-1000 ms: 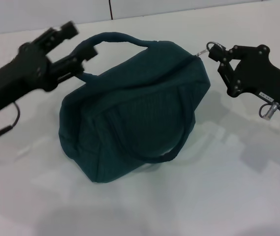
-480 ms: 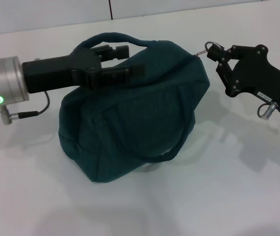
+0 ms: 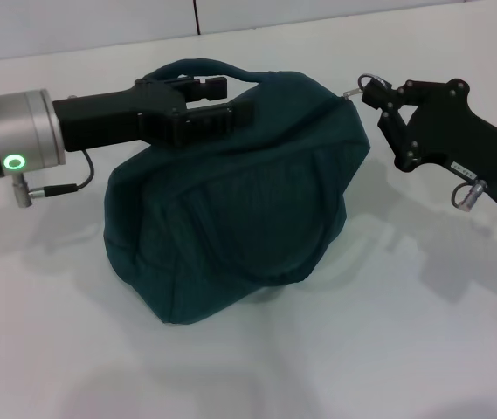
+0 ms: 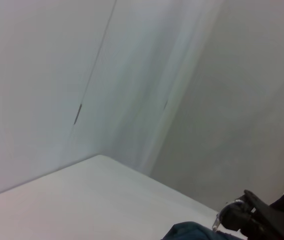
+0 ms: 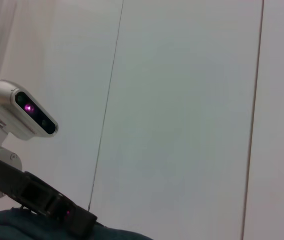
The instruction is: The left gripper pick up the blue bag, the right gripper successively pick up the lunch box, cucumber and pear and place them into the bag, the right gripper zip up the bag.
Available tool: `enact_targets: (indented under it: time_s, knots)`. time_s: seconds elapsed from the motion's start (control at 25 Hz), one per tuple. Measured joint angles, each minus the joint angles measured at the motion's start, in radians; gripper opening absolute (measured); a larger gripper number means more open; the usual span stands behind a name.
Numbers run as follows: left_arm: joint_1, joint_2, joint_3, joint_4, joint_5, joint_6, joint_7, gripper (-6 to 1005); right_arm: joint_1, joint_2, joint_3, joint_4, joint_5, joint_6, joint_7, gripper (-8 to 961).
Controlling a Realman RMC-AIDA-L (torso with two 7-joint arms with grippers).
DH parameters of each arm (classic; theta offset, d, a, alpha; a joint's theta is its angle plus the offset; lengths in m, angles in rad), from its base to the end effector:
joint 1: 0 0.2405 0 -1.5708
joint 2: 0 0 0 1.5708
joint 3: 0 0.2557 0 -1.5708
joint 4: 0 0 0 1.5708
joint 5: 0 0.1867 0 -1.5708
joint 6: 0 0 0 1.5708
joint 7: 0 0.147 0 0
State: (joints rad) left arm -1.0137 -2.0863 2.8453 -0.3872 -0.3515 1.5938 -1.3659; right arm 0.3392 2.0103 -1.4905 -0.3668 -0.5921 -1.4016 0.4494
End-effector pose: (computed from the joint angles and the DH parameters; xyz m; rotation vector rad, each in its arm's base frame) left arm -0.1534 0.3700 -0.0308 -2.7950 -0.7162 -0.9271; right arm 0.2590 0.2971 0.0068 -2.0895 0.0953 0.9547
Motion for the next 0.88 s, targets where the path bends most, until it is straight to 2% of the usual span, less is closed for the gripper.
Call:
enact_targets:
  time_s: [0.44, 0.68, 0.8, 0.88]
  knots:
    - [0.003, 0.001, 0.0, 0.011, 0.014, -0.007, 0.06, 646, 0.0, 0.001, 0.0, 0.001, 0.001, 0.012, 0.0, 11]
    - [0.015, 0.001, 0.0, 0.04, 0.013, -0.009, 0.129, 420, 0.0, 0.001, 0.001, 0.003, 0.007, 0.016, 0.0, 11]
    - [0.016, 0.0, 0.0, 0.043, 0.014, -0.017, 0.139, 230, 0.0, 0.001, 0.004, 0.011, 0.008, 0.02, 0.0, 11]
    - [0.021, 0.0, 0.0, 0.051, 0.007, -0.024, 0.149, 206, 0.0, 0.001, 0.005, 0.014, 0.009, 0.025, 0.0, 11]
